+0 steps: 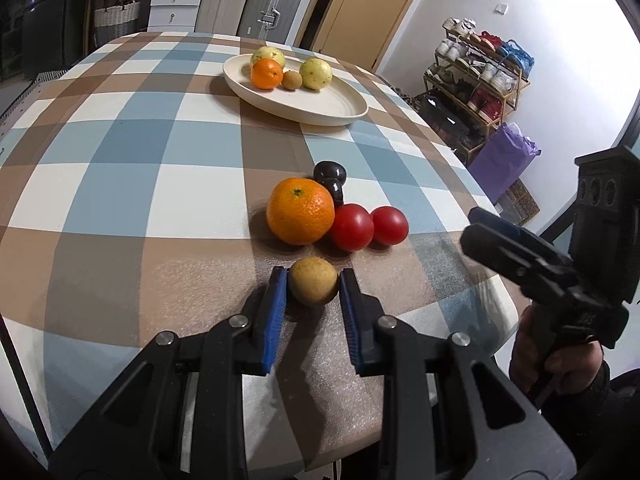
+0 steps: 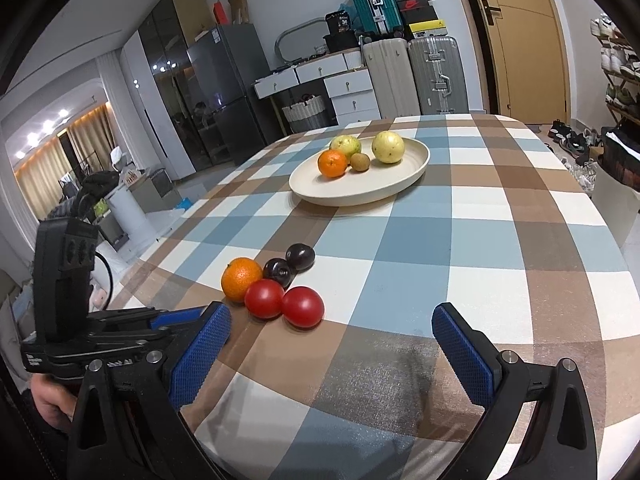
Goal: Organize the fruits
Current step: 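Lower the left gripper onto the small brown kiwi and close on it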
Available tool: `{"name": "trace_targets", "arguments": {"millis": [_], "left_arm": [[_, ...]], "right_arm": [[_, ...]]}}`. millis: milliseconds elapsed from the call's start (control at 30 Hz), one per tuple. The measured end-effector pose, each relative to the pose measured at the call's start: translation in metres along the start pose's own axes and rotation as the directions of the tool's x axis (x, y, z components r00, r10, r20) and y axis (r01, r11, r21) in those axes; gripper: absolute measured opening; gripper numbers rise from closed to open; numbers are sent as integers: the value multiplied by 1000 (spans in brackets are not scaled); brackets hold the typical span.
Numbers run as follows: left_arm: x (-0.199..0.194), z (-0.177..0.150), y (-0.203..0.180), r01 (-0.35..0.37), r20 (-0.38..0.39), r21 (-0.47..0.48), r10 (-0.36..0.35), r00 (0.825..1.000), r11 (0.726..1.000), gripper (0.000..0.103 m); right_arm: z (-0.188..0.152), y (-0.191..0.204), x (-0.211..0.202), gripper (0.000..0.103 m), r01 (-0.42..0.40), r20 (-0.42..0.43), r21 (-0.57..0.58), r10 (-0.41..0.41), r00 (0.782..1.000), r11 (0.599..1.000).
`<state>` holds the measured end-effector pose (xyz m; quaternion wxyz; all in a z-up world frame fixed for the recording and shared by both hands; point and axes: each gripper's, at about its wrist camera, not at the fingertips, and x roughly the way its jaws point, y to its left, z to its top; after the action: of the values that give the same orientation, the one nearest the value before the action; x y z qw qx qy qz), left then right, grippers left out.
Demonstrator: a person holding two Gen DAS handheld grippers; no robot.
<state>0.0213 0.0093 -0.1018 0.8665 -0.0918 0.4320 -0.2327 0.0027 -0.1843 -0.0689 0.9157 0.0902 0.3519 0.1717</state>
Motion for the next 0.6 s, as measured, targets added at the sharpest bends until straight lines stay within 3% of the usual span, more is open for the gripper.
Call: {"name": "trace_targets", "arguments": {"millis": [367, 500, 600], "left_arm": [[-15, -3, 19, 8, 25, -46, -7, 1000, 999, 24], [-20, -3, 27, 7, 35, -67, -5, 999, 998, 24], [-21, -3, 33, 7, 35, -88, -4, 999, 996, 24]], "right_arm": [[-3, 10, 31, 101, -7, -73, -30, 5, 997, 1000], [0, 15, 41, 86, -5, -97, -52, 0, 995, 999], [1, 17, 50, 80, 15, -124, -65, -23, 992, 998]]}}
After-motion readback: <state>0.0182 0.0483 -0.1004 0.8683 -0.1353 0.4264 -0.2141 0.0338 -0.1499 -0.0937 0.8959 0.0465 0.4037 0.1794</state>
